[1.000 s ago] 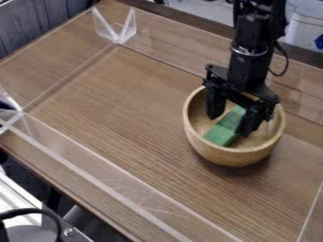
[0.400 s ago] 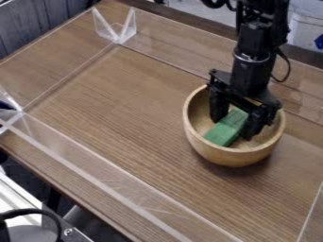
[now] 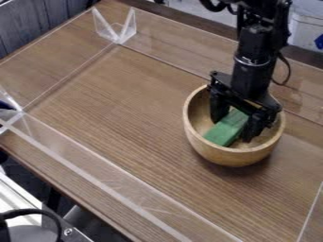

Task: Remove the green block from inside the brown bowl and put it on the table

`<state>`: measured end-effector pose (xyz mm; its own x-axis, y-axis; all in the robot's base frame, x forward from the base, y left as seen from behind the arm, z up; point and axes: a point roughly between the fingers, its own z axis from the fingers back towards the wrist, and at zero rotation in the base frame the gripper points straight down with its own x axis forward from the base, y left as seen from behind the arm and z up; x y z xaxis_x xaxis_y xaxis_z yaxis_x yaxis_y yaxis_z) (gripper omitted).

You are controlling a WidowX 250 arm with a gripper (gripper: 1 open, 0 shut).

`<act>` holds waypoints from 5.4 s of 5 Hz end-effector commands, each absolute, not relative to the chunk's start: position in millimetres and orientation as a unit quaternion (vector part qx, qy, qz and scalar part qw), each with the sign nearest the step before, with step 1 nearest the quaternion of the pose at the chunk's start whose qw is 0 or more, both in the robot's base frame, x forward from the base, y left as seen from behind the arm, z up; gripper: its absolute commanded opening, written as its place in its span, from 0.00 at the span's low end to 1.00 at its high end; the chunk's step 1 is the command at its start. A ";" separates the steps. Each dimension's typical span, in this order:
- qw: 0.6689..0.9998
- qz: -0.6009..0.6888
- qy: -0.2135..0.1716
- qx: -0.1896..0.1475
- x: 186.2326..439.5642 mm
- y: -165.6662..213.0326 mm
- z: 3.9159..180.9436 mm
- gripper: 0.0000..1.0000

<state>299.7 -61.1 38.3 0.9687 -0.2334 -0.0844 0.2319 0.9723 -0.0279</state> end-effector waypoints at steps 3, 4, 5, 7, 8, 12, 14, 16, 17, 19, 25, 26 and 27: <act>0.992 -0.125 0.008 -0.005 305.9 -62.6 53.8 1.00; 0.992 -0.124 0.007 -0.006 306.2 -62.1 52.1 0.00; 0.992 -0.123 0.005 -0.008 305.9 -61.1 56.4 0.00; 0.993 -0.120 -0.003 -0.013 305.4 -57.6 72.8 0.00; 0.993 -0.119 -0.008 -0.014 305.3 -55.9 80.9 0.00; 0.994 -0.094 -0.058 -0.016 312.1 -33.7 143.6 0.00; 0.994 -0.049 -0.094 -0.012 318.4 10.8 186.9 0.00; 0.997 -0.006 -0.082 0.002 324.0 74.6 177.3 0.00; 0.998 -0.013 -0.063 -0.008 317.9 72.9 156.5 0.00; 0.996 -0.053 -0.055 -0.038 322.3 28.9 152.6 0.00; 0.999 -0.015 -0.030 -0.023 296.9 86.5 125.6 0.00; 1.000 -0.008 -0.020 -0.018 283.4 102.0 106.4 0.00; 1.000 -0.002 -0.005 -0.015 280.3 113.0 81.7 0.00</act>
